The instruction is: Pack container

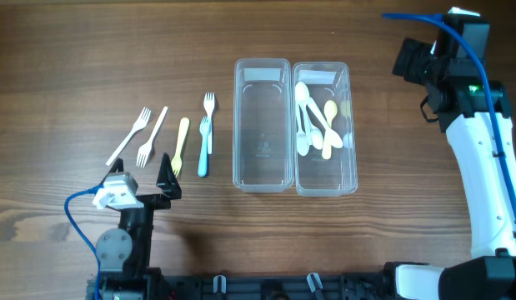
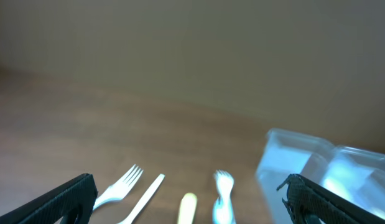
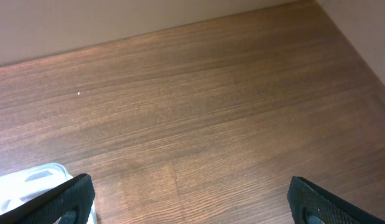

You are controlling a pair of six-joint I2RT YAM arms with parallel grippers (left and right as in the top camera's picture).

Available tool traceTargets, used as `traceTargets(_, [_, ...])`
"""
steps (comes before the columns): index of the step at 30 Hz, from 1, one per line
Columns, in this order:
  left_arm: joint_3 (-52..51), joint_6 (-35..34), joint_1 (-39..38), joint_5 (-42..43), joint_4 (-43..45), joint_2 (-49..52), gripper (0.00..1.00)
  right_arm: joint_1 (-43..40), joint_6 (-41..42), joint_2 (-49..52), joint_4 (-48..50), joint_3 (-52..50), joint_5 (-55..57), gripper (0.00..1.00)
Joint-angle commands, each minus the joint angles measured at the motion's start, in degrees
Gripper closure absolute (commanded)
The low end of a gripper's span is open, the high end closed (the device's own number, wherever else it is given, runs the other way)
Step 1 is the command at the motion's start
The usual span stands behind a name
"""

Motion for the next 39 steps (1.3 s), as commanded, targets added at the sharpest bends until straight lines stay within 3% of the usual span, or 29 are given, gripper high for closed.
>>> traceTargets(1, [3.0, -3.5, -0.2, 4.7, 0.7, 1.2, 0.00, -0.1, -1.0, 0.4, -0.1, 0.4, 0.2, 0.00])
traceTargets(4, [9.4, -4.0, -0.2, 3.8, -5.0, 7.1, 0.00, -0.1, -1.0, 0.4, -0.1, 0.4, 0.2, 0.00])
traceTargets(7, [20.1, -3.9, -0.2, -0.3, -12.1, 19.4, 0.00, -0.1, -1.0, 0.4, -0.1, 0.4, 0.2, 0.00])
traceTargets(16, [56.9, -3.6, -0.2, 0.7, -32.9, 60.0, 0.00, -0.1, -1.0, 0.4, -0.1, 0.4, 0.2, 0.00])
traceTargets(25, [61.5, -3.6, -0.2, 2.9, -34.6, 82.0, 0.00, -0.1, -1.0, 0.4, -0.1, 0.4, 0.2, 0.00])
traceTargets(29, [61.5, -3.6, -0.2, 6.4, -33.7, 90.9, 0.18, -0.1, -1.0, 0.4, -0.1, 0.4, 0.2, 0.00])
traceTargets(31, [61.5, -3.5, -0.3, 7.2, -33.3, 94.0, 0.22, -0.1, -1.0, 0.4, -0.1, 0.4, 0.2, 0.00])
traceTargets(34, [61.5, -2.6, -0.7, 7.6, -32.8, 97.8, 0.44, -0.1, -1.0, 0.4, -0.1, 0.4, 0.2, 0.00])
traceTargets(39, [61.5, 2.6, -2.9, 7.7, -32.0, 101.3, 0.59, -0.1, -1.0, 0.4, -0.1, 0.4, 0.2, 0.00])
